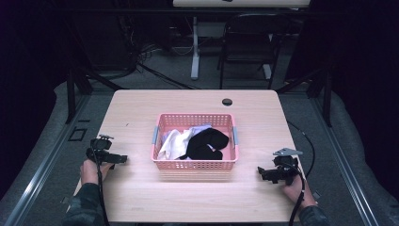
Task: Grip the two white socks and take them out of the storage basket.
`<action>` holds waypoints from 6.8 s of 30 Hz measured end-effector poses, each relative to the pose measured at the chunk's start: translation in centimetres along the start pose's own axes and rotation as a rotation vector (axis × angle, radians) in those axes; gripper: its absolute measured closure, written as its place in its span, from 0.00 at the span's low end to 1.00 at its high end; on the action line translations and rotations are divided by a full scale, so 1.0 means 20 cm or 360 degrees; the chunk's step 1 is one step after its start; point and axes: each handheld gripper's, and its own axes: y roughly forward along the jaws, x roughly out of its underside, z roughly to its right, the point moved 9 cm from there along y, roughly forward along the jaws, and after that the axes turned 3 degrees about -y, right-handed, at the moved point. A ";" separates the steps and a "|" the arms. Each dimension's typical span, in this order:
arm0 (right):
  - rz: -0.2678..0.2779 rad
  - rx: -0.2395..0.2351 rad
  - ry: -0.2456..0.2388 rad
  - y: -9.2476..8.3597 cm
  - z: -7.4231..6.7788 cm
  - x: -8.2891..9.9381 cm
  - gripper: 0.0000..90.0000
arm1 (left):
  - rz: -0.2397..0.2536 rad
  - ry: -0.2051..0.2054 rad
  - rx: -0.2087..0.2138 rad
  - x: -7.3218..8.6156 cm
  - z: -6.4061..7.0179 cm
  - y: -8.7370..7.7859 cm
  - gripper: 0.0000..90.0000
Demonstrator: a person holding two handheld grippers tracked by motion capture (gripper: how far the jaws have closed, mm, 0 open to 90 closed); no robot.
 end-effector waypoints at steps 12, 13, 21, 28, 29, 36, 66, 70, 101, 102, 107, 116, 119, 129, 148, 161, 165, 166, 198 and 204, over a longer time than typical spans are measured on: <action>-0.0003 -0.0001 -0.0004 0.00 0.00 0.00 0.00 | 0.0011 -0.0007 0.0002 0.00 0.00 0.00 0.00; -0.0002 -0.0001 -0.0003 0.00 0.00 0.00 0.00 | 0.0011 -0.0007 0.0002 0.00 0.00 0.00 0.00; 0.0001 -0.0002 -0.0001 0.00 0.00 0.00 0.00 | -0.0017 -0.0018 -0.0014 0.00 0.00 0.00 0.00; 0.0001 0.0002 -0.0003 0.00 0.00 0.00 0.00 | -0.0026 0.0030 0.0003 -0.03 0.04 -0.02 0.00; 0.0007 0.0006 -0.0001 0.00 0.00 0.00 0.00 | -0.0023 0.0041 0.0008 -0.03 0.05 -0.02 0.00; 0.0023 -0.0002 -0.0004 0.00 0.00 0.00 0.00 | 0.0028 0.0084 0.0046 -0.07 0.09 -0.09 0.00; 0.0070 0.0011 0.0008 0.02 0.00 -0.01 0.00 | 0.0259 0.0404 0.0238 -0.40 0.50 -0.42 0.00; 0.0070 0.0011 0.0008 0.02 0.00 -0.01 0.00 | 0.0242 0.0457 0.0261 -0.45 0.59 -0.43 0.00; 0.0069 0.0013 0.0008 0.02 0.00 -0.01 0.00 | -0.0134 0.0790 0.0329 -0.62 1.19 -0.03 0.45; 0.0069 0.0013 0.0007 0.02 0.00 -0.01 0.00 | -0.0140 0.0799 0.0319 -0.62 1.19 -0.01 0.47; 0.0074 0.0014 0.0012 0.02 0.00 -0.01 0.00 | -0.0215 0.0813 0.0259 -0.62 1.22 0.06 0.58; 0.0069 0.0011 0.0006 0.02 0.00 -0.01 0.00 | -0.0271 0.0849 0.0238 -0.59 1.21 0.12 0.91; 0.0075 0.0013 0.0012 0.02 0.00 -0.01 0.00 | -0.0260 0.0876 0.0255 -0.59 1.23 0.10 0.95; 0.0074 0.0013 0.0012 0.02 0.00 -0.01 0.00 | -0.0138 0.0885 0.0397 -0.62 1.25 -0.07 0.96; 0.0074 0.0014 0.0012 0.02 0.00 -0.01 0.00 | 0.0066 0.0918 0.0524 -0.71 1.29 -0.36 0.96; 0.0074 0.0014 0.0012 0.02 0.00 -0.01 0.00 | 0.0131 0.0905 0.0534 -0.76 1.28 -0.45 0.96; 0.0074 0.0013 0.0012 0.02 0.00 -0.01 0.00 | 0.0149 0.0895 0.0531 -0.78 1.27 -0.48 0.96; 0.0074 0.0013 0.0012 0.02 0.00 -0.01 0.00 | 0.0155 0.0896 0.0533 -0.79 1.26 -0.49 0.96; 0.0073 0.0016 0.0014 0.02 0.00 -0.01 0.00 | 0.0311 0.0789 0.0496 -0.90 1.06 -0.72 0.96; 0.0073 0.0016 0.0015 0.02 0.00 -0.01 0.00 | 0.0330 0.0740 0.0476 -0.89 0.97 -0.76 0.96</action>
